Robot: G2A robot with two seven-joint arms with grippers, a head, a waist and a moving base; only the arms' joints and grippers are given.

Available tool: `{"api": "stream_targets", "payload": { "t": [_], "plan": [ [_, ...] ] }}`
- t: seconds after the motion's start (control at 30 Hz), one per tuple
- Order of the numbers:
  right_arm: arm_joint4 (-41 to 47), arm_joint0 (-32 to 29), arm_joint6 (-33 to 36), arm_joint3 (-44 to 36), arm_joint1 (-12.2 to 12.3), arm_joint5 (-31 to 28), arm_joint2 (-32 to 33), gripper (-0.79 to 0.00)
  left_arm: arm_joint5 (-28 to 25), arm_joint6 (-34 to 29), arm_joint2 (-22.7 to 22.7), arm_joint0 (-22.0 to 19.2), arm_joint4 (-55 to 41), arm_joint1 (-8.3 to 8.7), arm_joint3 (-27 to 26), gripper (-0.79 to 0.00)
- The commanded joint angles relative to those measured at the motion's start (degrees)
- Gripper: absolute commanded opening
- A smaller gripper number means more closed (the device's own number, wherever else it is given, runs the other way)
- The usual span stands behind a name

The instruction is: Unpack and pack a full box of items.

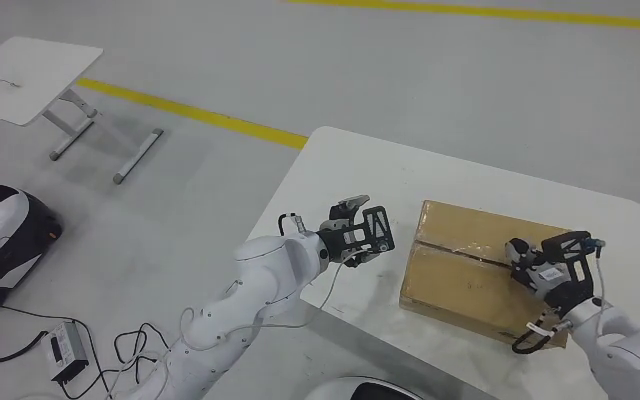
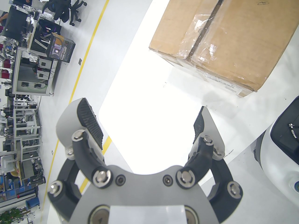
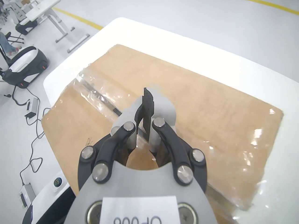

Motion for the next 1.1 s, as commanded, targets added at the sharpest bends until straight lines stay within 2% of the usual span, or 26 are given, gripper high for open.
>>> {"api": "stream_targets", "payload": {
  "t": [0.0,0.1,0.3,0.47,0.63,0.8,0.97,1.07],
  "plan": [
    [0.5,-1.8,-0.7,-1.5,0.2,0.0,2.4,-0.785,0.0,0.0,0.0,0.0,0.0,0.0,0.0,0.0],
    [0.1,-4.6,0.2,-1.6,0.6,-0.5,4.7,-0.785,0.0,0.0,0.0,0.0,0.0,0.0,0.0,0.0],
    [-0.6,-5.2,-0.1,0.7,0.6,-0.8,5.8,-0.785,0.0,0.0,0.0,0.0,0.0,0.0,0.0,0.0],
    [1.0,-7.9,-1.9,-1.8,0.8,-1.0,10.0,-0.785,0.0,0.0,0.0,0.0,0.0,0.0,0.0,0.0],
    [0.7,-9.0,-1.3,1.4,0.8,-1.5,11.1,-0.785,0.0,0.0,0.0,0.0,0.0,0.0,0.0,0.0],
    [2.6,-10.5,-4.9,-1.1,0.9,-1.8,14.9,-0.785,0.0,0.0,0.0,0.0,0.0,0.0,0.0,0.0],
    [1.2,-17.3,-10.3,-7.5,0.9,2.0,22.2,-0.785,0.0,0.0,0.0,0.0,0.0,0.0,0.0,0.0],
    [0.8,-21.9,-14.9,-10.4,0.5,4.9,26.0,-0.785,3.7,3.2,0.1,0.8,-1.8,-0.23,1.4,0.0]
  ]
}}
